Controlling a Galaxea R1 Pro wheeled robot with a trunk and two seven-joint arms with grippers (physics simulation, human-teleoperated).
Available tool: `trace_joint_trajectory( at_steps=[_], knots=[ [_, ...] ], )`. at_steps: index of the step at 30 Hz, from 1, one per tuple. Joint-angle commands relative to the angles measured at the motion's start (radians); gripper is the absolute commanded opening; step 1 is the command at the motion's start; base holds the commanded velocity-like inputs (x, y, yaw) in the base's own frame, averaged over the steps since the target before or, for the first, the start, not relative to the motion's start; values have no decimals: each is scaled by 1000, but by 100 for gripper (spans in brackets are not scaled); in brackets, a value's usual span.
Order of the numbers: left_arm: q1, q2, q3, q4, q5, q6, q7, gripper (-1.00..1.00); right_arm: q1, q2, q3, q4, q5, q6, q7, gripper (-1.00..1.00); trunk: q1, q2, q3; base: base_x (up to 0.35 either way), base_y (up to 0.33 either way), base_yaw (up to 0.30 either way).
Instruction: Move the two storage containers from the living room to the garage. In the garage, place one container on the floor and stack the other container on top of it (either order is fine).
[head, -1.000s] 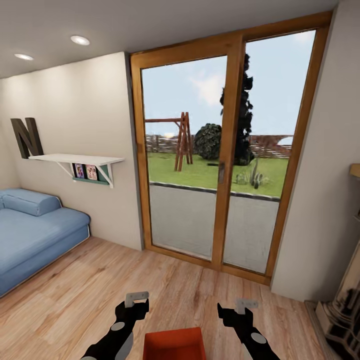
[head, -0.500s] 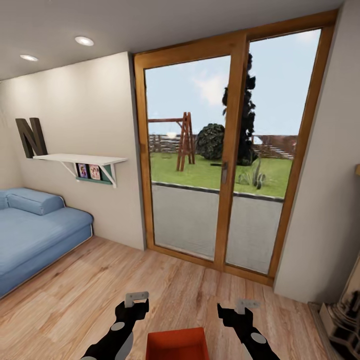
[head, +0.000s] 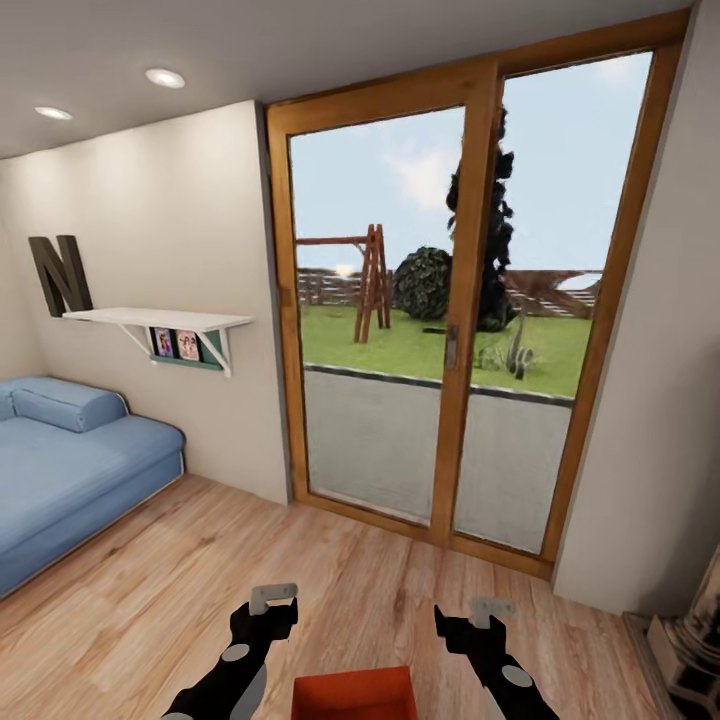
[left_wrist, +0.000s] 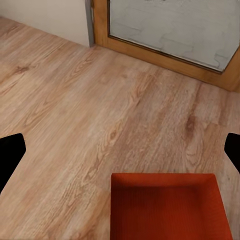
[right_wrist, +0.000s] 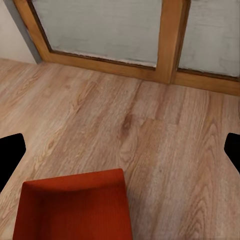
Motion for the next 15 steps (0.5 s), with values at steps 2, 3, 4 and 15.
trace_joint_trajectory(
  at_steps=[2,3,4,15],
  knots=[
    [0,-1,6,1,-3,-4,-1,100,0,-1,5,1,-10,-4,-4,100,1,-1,0,113,0,0],
    [0,-1,5,1,-2,-5,-1,100,0,0,5,1,-10,-4,-4,100,1,-1,0,64,0,0],
    [0,-1,6,1,-2,-5,-1,100,0,-1,5,1,-10,-4,-4,100,1,-1,0,41,0,0],
    [0,-1,6,1,-3,-5,-2,100,0,0,5,1,-10,-4,-4,100,1,-1,0,5,0,0]
  ],
)
